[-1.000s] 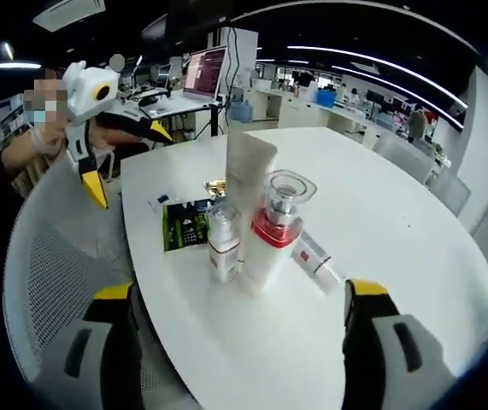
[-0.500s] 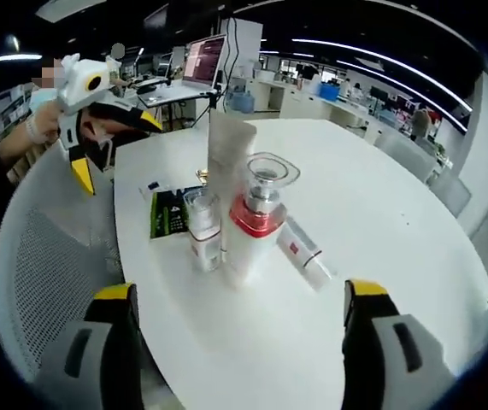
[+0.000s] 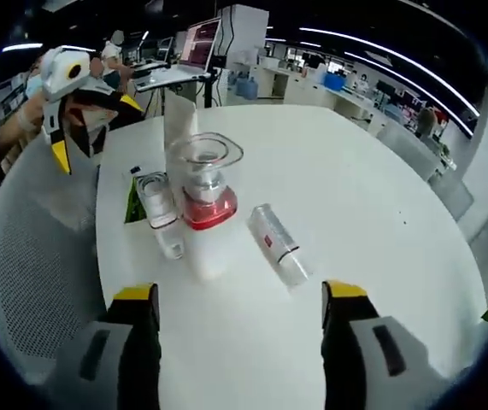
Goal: Arrange the skincare products in the storage area until every visible bottle or jar stands upright without overlapping.
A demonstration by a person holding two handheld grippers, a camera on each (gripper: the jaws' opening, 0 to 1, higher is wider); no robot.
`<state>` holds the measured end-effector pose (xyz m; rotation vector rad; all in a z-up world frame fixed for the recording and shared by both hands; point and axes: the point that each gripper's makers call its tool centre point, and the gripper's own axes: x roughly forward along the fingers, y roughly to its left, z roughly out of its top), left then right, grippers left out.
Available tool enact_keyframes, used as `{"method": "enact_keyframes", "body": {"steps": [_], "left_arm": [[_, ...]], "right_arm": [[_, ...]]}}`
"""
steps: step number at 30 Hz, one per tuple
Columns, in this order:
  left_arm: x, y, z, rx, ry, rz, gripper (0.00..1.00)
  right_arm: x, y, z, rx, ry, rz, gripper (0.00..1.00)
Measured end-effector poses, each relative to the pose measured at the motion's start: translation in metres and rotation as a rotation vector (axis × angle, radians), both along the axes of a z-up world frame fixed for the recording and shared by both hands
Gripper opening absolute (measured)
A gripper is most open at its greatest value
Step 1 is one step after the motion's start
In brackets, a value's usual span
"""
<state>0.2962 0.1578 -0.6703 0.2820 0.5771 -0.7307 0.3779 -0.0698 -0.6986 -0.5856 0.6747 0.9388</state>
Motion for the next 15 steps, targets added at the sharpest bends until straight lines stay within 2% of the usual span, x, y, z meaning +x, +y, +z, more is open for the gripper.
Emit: {"method": "enact_keyframes", "body": {"steps": [7, 15], "left_arm": [[-0.001, 0.002, 0.000, -0.001, 0.000, 0.006, 0.97], [-0.002, 0.003, -0.002, -0.008, 0.006, 0.014, 0.97]], "right_arm": [[0.017, -0.004, -0.008, -0.035, 0.005, 0.017, 0.66], [0.037, -0.001, -0.026, -0.080, 0.046, 0.055, 0.54]]}}
